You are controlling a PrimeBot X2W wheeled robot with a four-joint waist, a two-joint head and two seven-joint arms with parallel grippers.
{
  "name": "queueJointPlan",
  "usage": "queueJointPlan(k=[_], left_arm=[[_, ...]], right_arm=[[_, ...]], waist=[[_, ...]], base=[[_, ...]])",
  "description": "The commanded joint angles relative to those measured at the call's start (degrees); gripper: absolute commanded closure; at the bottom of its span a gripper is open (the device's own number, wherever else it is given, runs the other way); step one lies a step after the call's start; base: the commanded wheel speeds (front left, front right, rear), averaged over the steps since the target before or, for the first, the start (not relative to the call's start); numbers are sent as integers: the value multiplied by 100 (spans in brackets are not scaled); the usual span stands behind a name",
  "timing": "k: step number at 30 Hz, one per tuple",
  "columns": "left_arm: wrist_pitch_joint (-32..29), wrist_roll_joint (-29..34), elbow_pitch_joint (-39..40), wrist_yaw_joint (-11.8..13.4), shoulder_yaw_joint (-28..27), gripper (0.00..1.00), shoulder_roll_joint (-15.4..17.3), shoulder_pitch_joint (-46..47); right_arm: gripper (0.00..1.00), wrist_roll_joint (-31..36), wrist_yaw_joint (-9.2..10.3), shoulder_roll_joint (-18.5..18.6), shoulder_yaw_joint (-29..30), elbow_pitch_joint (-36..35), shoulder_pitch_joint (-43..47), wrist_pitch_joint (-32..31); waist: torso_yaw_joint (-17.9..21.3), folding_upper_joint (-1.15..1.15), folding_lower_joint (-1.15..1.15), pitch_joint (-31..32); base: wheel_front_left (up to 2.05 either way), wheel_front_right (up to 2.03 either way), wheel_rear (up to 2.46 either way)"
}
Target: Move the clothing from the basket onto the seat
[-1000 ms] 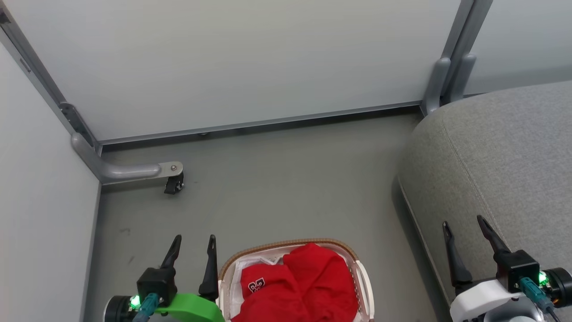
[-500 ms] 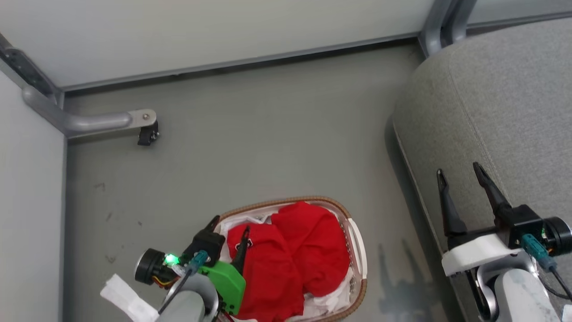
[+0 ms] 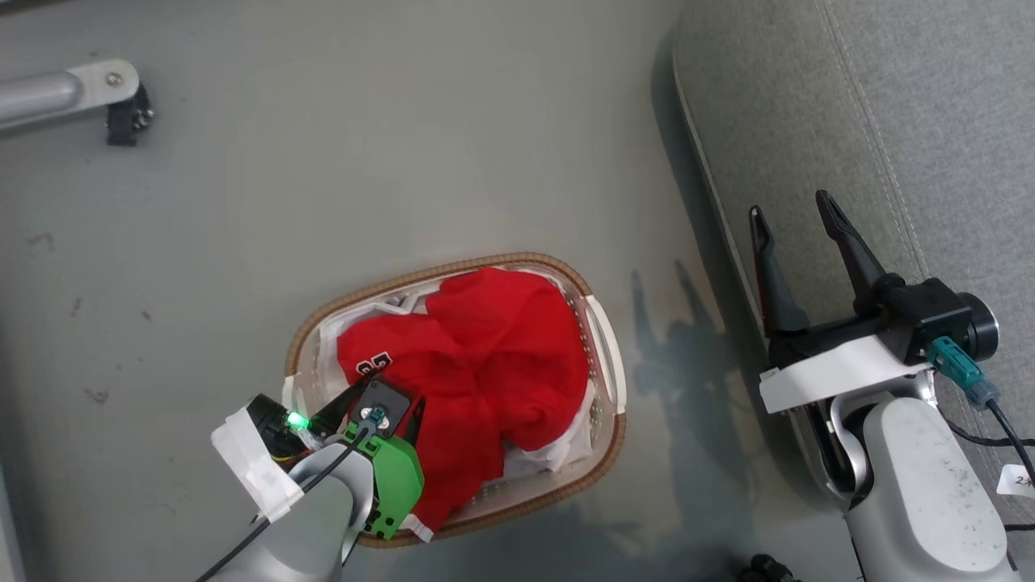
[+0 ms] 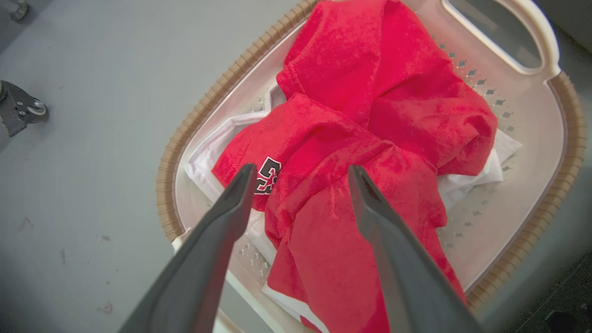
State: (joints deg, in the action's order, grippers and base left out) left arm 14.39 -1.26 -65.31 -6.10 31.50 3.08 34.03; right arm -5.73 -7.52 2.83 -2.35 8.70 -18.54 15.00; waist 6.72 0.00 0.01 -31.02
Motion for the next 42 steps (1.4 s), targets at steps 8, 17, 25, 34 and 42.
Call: queueJointPlan(k=[8,17,25,34,42], left_arm=[[-345,305,-539,16,359,0,125,514],[-1181,235,-789,118,402,0,305,698],[-1624,10,-834,59,335,71,319,595],[-1303,-54,-824,11,515,100,171,381],[-740,-208,-723,-34,598,100,33,126]], right_arm=[[0,-214,6,13,-192,-24,-284,28],[0,-384,6,13,-446,-81,-330,28],[0,-398,6,13,-490,-63,-333,28],[0,-214,6,14,-421,89,-209,28],[0,132,6,15,-174,212,59,28]], waist=[[782,0,-1,-1018],[967,0,-1,-1164],[998,0,-1,-1202],[773,0,-1,-770],[360,0,-1,8]], base=[[0,0,0],[0,0,0],[0,0,0],[0,0,0],[0,0,0]])
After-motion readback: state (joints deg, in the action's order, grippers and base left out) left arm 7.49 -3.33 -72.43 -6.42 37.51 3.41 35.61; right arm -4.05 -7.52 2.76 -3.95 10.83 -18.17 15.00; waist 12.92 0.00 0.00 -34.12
